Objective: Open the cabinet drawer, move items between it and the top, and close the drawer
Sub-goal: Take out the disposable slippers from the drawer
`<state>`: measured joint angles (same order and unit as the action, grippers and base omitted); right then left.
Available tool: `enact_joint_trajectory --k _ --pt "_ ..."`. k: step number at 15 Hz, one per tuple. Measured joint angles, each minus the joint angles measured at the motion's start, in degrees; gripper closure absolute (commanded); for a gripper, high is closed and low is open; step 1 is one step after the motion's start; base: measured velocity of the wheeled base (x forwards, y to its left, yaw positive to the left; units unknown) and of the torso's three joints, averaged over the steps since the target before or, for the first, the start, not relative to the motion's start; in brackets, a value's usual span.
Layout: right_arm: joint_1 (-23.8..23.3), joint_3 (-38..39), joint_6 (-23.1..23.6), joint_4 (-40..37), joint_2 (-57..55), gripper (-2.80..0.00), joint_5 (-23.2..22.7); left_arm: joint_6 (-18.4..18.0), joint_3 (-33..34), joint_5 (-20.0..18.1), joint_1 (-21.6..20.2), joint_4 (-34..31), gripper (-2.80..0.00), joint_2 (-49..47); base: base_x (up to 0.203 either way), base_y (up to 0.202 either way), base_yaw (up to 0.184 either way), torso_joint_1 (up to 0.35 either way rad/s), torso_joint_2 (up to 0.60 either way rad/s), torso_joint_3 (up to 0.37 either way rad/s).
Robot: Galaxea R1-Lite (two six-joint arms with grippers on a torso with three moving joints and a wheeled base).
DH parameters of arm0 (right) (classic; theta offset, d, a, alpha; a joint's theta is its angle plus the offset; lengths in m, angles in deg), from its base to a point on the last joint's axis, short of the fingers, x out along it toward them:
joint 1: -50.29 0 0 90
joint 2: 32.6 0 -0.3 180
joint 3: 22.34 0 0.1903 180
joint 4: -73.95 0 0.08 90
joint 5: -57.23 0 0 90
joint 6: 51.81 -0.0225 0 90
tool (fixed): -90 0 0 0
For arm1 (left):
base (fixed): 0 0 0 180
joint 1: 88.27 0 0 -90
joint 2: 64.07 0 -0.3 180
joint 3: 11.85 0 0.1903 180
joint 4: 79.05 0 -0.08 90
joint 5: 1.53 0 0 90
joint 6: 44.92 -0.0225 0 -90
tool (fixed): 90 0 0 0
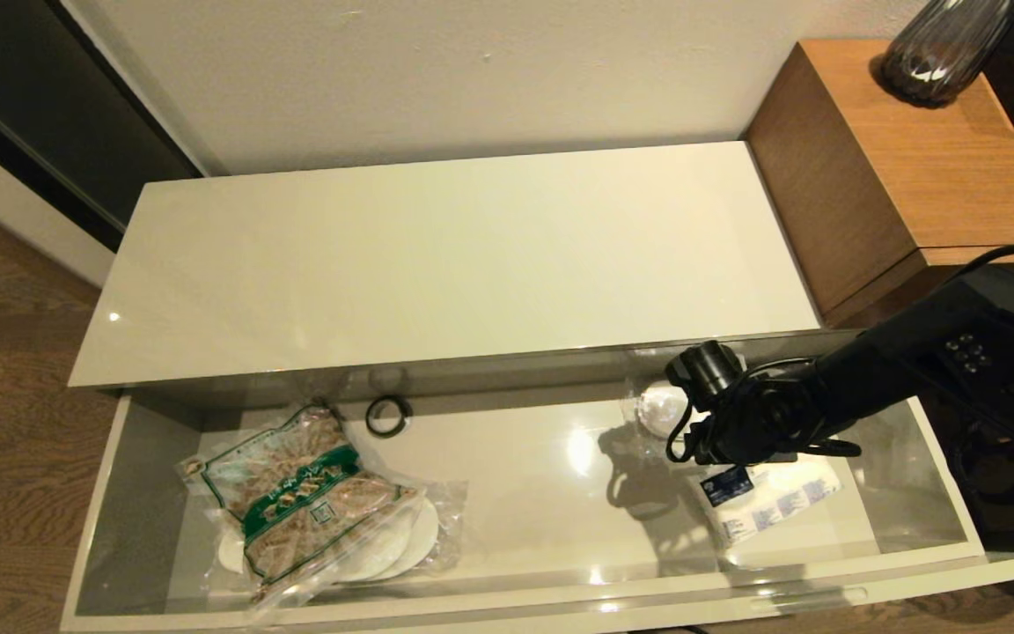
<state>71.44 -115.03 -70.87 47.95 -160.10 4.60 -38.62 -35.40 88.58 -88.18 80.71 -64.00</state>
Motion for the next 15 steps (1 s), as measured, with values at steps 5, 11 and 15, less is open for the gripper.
enact_joint_trajectory --k 5,11,15 --pt "2.11 4.42 1.04 0.07 1.15 -2.8 0.45 -0.04 0.0 0.0 0.01 0.02 0.0 0.0 0.0 0.0 0.0 0.0 0.0 0.0" --pt "2.64 6.51 7.41 0.22 1.01 -2.8 -0.16 -0.02 0.0 -0.01 0.0 0.0 0.0 0.0 0.0 0.0 0.0 0.0 0.0 0.0" --pt "2.61 5.68 13.65 0.71 0.45 -2.8 -2.29 0.0 0.0 0.0 0.0 0.0 0.0 0.0 0.0 0.0 0.0 0.0 0.0 0.0"
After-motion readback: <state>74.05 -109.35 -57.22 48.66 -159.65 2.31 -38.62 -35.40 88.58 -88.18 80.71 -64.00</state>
